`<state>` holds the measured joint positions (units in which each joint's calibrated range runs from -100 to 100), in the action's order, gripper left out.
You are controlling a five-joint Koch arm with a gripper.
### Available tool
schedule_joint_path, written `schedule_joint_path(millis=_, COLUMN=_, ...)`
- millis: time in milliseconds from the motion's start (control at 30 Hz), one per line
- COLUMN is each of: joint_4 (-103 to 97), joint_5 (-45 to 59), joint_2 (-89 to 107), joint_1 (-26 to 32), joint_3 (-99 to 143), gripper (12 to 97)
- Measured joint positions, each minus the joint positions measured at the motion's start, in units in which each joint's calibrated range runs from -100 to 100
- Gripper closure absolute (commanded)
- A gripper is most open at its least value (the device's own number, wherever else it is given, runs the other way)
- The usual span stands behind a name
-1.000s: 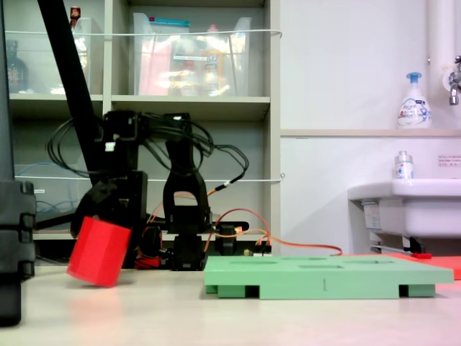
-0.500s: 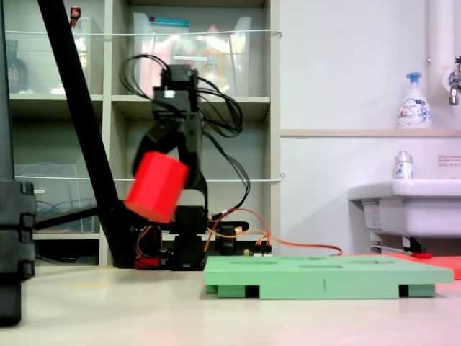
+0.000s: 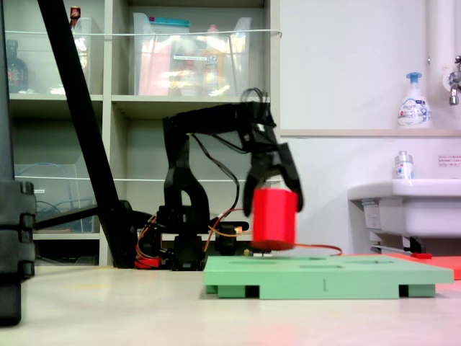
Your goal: Put the octagonal pillar block into the corresponding hole
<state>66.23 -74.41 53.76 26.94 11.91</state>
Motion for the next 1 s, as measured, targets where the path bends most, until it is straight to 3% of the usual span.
schedule_joint_path(millis=167, joint_4=-12.53, joint_5=-2.74, joint_2=-6.84, joint_1=3.08, joint_3=0.00, gripper=66.2)
schedule_joint_path(millis=600, joint_4=-11.85, joint_5=-5.13, joint_2=-7.25, joint_1=3.96, joint_3=-0.49, gripper=67.0)
schedule_joint_path(millis=1000, joint_4=-7.05, joint_5=3.42, joint_2=-1.92, joint_1=1.51, joint_3=-0.49, gripper=67.0)
